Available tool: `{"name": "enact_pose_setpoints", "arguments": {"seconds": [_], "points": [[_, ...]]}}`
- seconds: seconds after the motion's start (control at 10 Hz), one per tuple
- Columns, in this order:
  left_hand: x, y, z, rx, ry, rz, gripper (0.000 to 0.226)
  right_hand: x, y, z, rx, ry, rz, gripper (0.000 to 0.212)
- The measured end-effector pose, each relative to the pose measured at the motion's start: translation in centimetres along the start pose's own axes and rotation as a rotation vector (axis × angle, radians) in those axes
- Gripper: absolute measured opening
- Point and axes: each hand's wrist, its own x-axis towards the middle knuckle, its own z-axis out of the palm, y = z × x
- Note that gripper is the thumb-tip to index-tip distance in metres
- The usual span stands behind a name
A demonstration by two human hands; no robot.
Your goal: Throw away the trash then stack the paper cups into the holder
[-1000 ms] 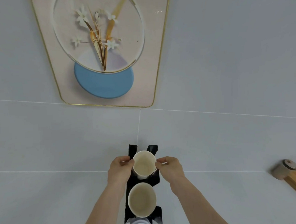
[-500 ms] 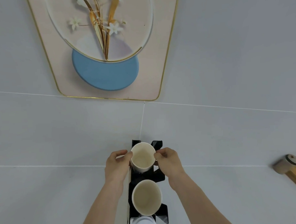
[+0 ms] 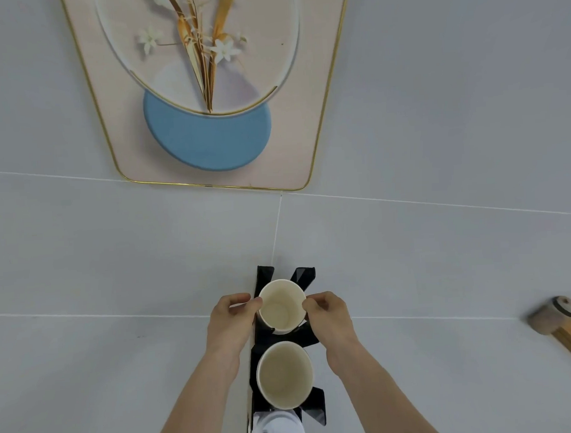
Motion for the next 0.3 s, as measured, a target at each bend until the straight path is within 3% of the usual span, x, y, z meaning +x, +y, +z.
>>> {"name": "enact_pose_setpoints", "arguments": {"seconds": [0.1, 0.3], "points": [[0.0, -0.1, 0.0, 0.021, -0.002, 0.012, 0.031, 0.0, 0.3, -0.2, 0.016, -0.032, 0.021, 0.018], [-1.2, 0.8, 0.0, 0.044, 0.01, 0.062, 0.05, -1.3, 0.1, -1.7, -0.073, -0.019, -0.043, 0.058]]}}
